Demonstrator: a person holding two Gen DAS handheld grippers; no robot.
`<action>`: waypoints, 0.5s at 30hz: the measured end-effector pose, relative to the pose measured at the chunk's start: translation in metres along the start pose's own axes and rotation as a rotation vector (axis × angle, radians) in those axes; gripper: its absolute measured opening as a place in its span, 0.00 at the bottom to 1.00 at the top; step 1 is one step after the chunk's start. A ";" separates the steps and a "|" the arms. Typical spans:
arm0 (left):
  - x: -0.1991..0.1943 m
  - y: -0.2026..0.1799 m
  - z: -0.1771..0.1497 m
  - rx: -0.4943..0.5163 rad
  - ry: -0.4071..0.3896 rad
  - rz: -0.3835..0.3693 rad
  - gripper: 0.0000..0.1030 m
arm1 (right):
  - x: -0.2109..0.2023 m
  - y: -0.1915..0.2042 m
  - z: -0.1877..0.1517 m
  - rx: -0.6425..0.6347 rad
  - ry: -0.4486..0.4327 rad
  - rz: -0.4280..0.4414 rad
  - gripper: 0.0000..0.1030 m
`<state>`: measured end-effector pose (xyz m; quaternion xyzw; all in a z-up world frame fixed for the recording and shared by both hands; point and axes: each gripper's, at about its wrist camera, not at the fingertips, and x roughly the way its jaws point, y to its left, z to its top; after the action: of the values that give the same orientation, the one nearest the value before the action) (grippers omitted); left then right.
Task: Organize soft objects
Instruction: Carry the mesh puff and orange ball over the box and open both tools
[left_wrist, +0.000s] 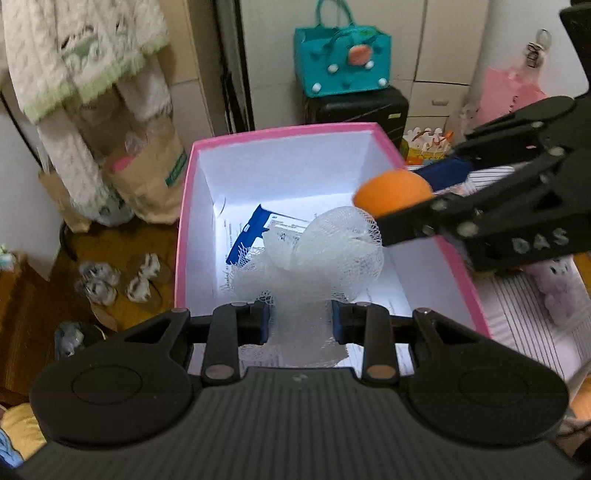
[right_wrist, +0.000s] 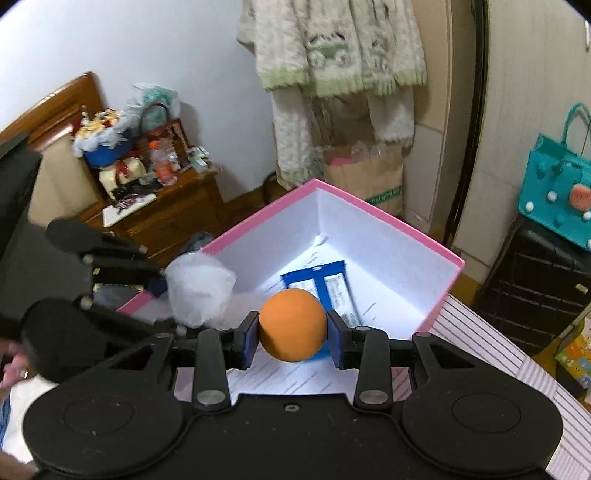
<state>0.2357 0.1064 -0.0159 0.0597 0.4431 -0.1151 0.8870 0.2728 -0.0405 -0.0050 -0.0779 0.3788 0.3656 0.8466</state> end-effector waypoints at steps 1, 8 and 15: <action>0.008 0.002 0.002 -0.001 0.007 0.008 0.29 | 0.011 -0.005 0.006 0.010 0.013 0.000 0.41; 0.048 0.006 0.007 -0.027 0.114 -0.065 0.29 | 0.075 -0.031 0.032 0.088 0.088 0.010 0.41; 0.073 0.017 0.010 -0.089 0.172 -0.107 0.33 | 0.117 -0.034 0.038 0.108 0.158 0.012 0.43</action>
<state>0.2900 0.1093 -0.0680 0.0059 0.5247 -0.1371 0.8402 0.3705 0.0159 -0.0649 -0.0586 0.4639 0.3425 0.8149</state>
